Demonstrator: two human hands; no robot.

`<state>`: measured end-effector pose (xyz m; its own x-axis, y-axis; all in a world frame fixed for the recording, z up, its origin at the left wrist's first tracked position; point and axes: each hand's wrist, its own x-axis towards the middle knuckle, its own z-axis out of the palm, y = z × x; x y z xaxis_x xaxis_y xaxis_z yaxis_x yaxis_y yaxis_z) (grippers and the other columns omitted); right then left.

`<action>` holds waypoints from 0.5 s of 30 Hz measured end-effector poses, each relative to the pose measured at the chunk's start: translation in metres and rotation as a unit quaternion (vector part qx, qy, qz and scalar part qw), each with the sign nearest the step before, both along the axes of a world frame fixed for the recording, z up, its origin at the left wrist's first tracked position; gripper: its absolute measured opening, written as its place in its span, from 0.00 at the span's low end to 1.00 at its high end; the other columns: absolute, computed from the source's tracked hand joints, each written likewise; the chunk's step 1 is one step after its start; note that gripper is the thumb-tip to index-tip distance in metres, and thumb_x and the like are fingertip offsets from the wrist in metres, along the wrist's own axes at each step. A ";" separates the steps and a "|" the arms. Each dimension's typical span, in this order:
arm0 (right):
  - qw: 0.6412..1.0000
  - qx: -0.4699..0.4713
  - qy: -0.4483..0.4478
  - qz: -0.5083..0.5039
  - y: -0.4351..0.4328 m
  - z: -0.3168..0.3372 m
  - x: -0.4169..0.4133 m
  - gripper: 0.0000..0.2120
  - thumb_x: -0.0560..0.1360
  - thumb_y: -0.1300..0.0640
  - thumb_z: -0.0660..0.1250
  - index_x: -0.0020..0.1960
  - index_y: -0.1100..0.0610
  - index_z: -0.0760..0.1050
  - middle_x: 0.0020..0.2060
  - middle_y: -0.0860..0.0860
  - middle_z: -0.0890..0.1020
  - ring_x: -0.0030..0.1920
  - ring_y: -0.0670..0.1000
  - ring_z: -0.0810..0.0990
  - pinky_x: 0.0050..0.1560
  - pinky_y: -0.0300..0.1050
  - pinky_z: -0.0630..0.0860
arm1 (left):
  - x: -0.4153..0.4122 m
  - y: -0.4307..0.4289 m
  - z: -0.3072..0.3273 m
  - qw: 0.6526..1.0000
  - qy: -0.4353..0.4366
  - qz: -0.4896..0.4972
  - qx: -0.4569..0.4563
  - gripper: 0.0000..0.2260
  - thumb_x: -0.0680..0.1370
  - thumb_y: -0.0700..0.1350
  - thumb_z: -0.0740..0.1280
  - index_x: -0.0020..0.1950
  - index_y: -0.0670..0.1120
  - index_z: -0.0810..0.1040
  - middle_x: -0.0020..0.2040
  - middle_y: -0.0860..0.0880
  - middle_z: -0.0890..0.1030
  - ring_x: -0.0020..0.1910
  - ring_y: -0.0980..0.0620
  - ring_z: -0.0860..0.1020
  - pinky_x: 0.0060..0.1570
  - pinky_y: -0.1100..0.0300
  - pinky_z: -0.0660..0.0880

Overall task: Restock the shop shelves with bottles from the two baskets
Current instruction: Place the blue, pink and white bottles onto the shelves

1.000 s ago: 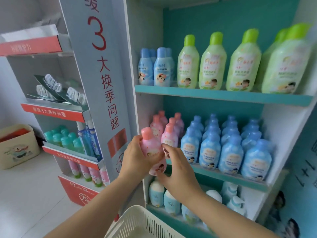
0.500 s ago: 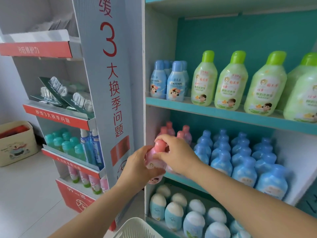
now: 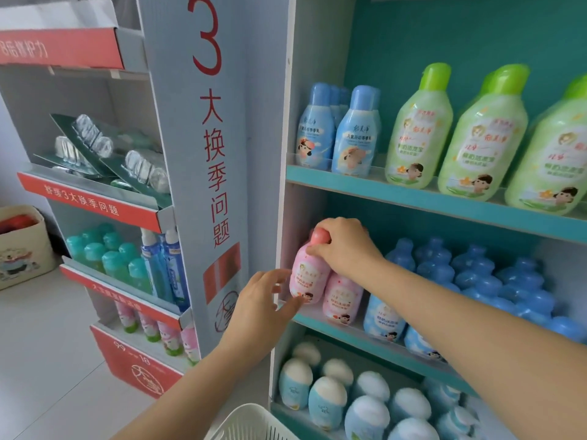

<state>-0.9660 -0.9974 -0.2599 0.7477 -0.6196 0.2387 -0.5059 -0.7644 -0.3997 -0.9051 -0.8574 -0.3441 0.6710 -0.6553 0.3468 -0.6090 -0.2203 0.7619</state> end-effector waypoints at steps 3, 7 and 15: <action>0.999 -0.015 0.036 0.010 0.001 -0.001 0.007 0.09 0.74 0.51 0.67 0.52 0.54 0.78 0.49 0.53 0.79 0.45 0.53 0.73 0.44 0.43 0.63 | 0.002 -0.004 -0.008 1.000 -0.003 0.002 0.004 0.19 0.74 0.51 0.70 0.63 0.53 0.73 0.56 0.56 0.74 0.52 0.60 0.74 0.55 0.60 0.76; 0.995 -0.032 0.098 0.013 0.000 -0.008 0.017 0.13 0.75 0.53 0.66 0.58 0.57 0.76 0.53 0.55 0.78 0.53 0.56 0.77 0.40 0.41 0.64 | 0.003 -0.006 -0.014 1.000 -0.004 0.000 0.007 0.17 0.74 0.49 0.69 0.63 0.53 0.73 0.56 0.57 0.74 0.51 0.62 0.74 0.51 0.66 0.76; 0.994 -0.055 0.080 0.047 -0.003 -0.013 0.010 0.11 0.75 0.58 0.63 0.56 0.58 0.75 0.53 0.56 0.77 0.53 0.56 0.77 0.47 0.44 0.72 | -0.003 0.000 -0.017 1.000 0.003 0.007 0.016 0.14 0.75 0.47 0.68 0.61 0.52 0.75 0.54 0.56 0.75 0.50 0.60 0.75 0.45 0.72 0.71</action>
